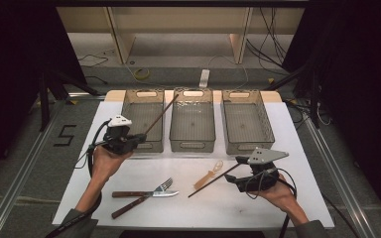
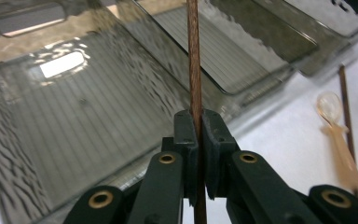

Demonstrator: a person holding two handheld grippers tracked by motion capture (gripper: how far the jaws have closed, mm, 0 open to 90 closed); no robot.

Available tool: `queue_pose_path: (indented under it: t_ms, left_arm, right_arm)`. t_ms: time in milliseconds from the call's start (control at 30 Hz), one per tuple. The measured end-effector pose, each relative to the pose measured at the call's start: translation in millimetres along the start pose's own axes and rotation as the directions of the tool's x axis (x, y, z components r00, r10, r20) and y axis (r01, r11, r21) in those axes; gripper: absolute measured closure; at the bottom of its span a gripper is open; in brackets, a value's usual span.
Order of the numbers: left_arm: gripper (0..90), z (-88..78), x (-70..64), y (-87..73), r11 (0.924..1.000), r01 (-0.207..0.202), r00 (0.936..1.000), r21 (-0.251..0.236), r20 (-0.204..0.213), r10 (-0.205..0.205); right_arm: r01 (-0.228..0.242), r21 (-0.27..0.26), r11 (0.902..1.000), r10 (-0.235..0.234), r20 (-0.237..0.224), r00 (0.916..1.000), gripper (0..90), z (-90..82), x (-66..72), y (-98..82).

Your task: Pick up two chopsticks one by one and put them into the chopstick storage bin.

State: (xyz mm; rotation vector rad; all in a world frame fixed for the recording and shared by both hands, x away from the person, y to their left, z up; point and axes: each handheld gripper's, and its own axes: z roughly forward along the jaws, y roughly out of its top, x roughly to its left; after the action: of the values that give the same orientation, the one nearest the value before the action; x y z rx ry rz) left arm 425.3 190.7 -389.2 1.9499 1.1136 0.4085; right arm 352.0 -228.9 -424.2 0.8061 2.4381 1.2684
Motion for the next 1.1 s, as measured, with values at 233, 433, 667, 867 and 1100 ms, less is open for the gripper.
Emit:
queue_pose_path:
  t_ms: [233,433,667,867,1100]
  left_arm:
    - [85.0,11.5,21.6,12.5,0.9983,0.057,0.9976,0.010,-0.040,-0.057]
    - [84.9,19.8,38.7,17.4,0.9957,0.091,0.9933,0.020,-0.074,-0.089]
    - [84.9,34.1,56.2,19.2,0.9911,0.127,0.9862,0.038,-0.112,-0.122]
    - [84.8,42.7,61.5,18.6,0.9907,0.115,0.9843,0.072,-0.143,-0.104]
    - [83.5,48.3,69.0,15.9,0.9879,0.136,0.9784,0.074,-0.167,-0.123]
  right_arm:
    - [-0.015,0.005,0.9999,0.015,0.000,0.9999,27.0,-3.0,2.1,-2.7]
    - [-0.006,0.004,1.0000,0.006,-0.015,0.9999,27.0,-5.8,7.7,-2.8]
    - [0.004,0.008,1.0000,-0.004,-0.034,0.9994,27.3,-5.7,13.6,-2.8]
    - [0.010,0.008,0.9999,-0.010,-0.040,0.9991,27.5,-7.1,15.1,-3.3]
    - [0.014,0.010,0.9998,-0.014,-0.053,0.9985,27.8,-8.0,16.8,-3.6]
